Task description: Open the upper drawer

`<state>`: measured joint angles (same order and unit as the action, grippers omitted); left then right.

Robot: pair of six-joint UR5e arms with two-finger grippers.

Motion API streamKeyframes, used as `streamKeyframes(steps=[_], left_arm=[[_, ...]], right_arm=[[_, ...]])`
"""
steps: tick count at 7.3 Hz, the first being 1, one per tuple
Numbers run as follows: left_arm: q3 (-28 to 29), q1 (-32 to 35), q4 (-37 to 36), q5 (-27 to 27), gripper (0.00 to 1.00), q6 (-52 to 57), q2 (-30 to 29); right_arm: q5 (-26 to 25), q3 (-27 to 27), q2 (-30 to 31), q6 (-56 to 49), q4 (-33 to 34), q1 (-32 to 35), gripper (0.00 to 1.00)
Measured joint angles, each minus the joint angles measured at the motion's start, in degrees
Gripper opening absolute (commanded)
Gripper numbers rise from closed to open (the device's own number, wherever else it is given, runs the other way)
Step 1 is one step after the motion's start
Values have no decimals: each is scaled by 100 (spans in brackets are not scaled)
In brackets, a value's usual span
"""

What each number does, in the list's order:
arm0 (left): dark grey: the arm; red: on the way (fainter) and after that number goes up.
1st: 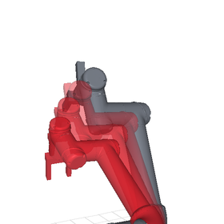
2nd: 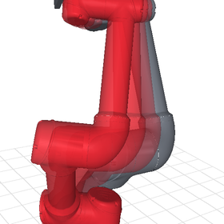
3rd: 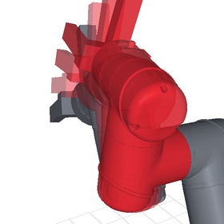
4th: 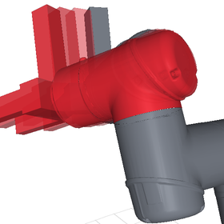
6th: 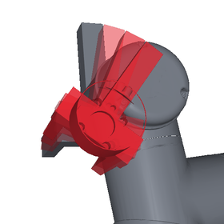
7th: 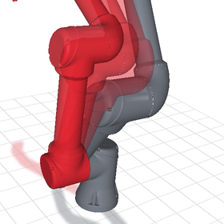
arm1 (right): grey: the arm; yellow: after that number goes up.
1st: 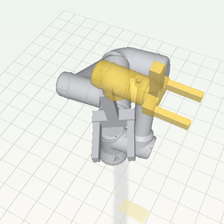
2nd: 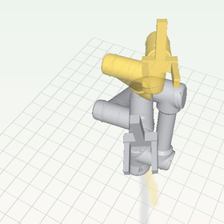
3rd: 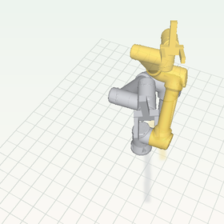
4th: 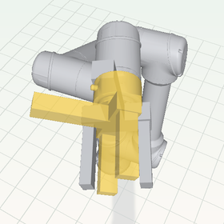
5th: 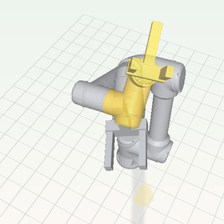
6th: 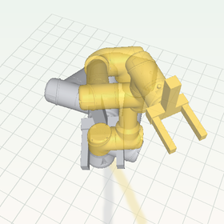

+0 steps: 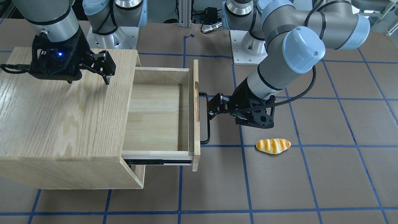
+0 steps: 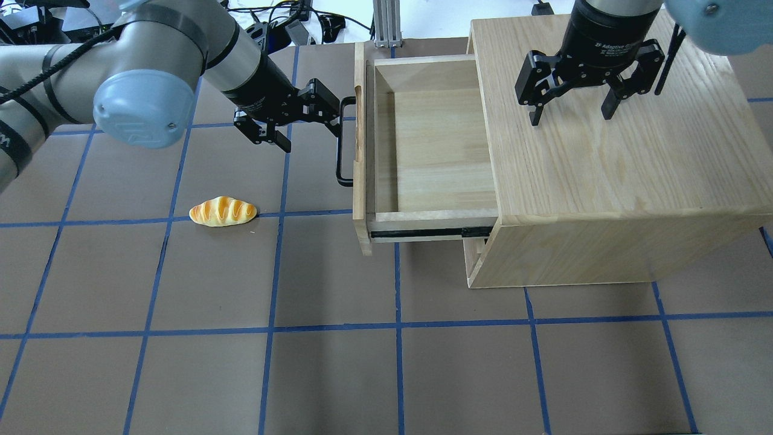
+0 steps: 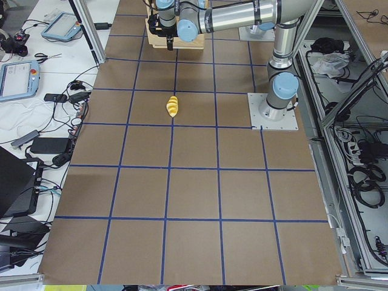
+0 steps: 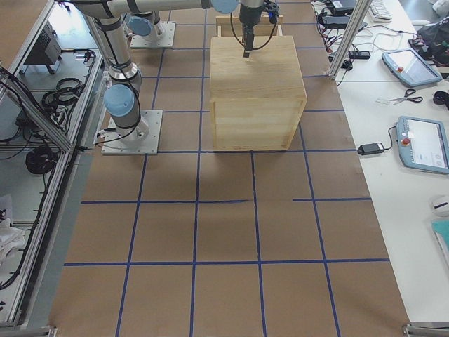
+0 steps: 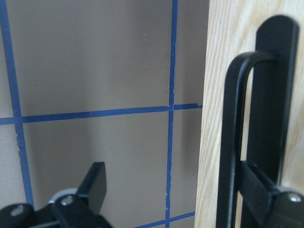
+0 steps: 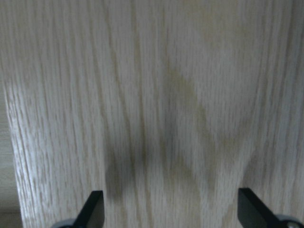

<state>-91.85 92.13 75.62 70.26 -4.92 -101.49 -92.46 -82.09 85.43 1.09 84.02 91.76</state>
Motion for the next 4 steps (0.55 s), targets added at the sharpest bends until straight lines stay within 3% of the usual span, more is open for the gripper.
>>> streamKeyframes(steps=[1, 4], left_arm=[[100, -89, 277, 224, 100, 47, 133], [649, -181, 1458, 1619, 100, 272, 741]], right_arm=[[0, 0, 0, -2, 0, 0, 100], [0, 0, 0, 2, 0, 0, 100]])
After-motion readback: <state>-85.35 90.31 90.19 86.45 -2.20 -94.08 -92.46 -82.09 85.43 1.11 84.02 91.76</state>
